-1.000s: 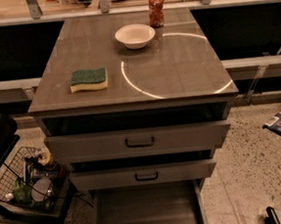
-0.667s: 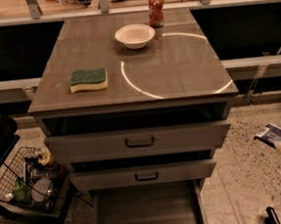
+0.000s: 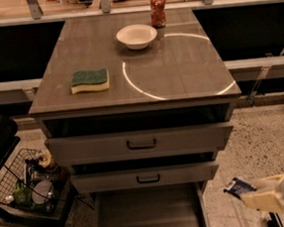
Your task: Place rxbar blueberry into bottom drawer
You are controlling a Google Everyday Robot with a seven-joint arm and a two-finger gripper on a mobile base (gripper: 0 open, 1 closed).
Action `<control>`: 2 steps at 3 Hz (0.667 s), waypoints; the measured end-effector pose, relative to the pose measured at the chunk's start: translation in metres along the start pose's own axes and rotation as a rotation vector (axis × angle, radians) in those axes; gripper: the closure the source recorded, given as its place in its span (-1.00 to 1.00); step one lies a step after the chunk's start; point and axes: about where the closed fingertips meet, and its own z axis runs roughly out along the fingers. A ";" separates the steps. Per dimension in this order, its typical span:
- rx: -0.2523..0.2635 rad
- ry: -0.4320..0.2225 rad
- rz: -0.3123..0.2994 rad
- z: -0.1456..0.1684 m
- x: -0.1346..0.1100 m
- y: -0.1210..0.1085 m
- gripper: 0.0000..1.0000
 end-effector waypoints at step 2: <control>-0.119 0.017 0.057 0.050 0.043 0.013 1.00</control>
Offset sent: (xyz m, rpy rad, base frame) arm -0.0144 0.0168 -0.0487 0.0752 0.0659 0.0279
